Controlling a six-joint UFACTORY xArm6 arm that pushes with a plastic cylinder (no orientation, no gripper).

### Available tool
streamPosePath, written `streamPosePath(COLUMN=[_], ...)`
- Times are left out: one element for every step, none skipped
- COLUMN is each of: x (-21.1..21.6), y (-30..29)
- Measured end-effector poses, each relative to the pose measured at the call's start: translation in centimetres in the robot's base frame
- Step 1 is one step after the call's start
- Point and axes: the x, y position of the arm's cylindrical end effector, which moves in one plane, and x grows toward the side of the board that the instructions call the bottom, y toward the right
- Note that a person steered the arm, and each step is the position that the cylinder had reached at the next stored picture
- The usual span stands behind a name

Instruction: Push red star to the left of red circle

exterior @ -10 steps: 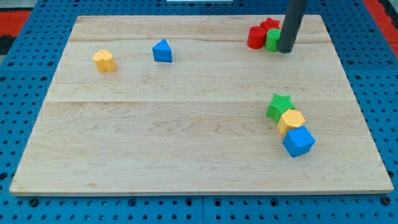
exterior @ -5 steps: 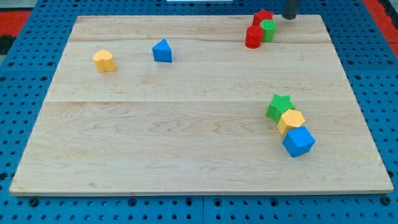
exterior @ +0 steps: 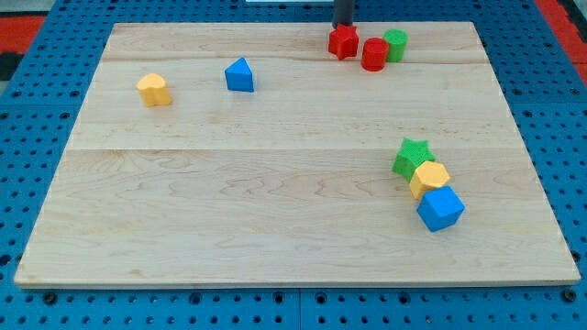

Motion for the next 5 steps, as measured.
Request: streamPosePath(x=[1.8, 3.3, 3.3, 4.4, 5.9], y=[-2.0, -3.3, -1.0, -1.2, 0.3])
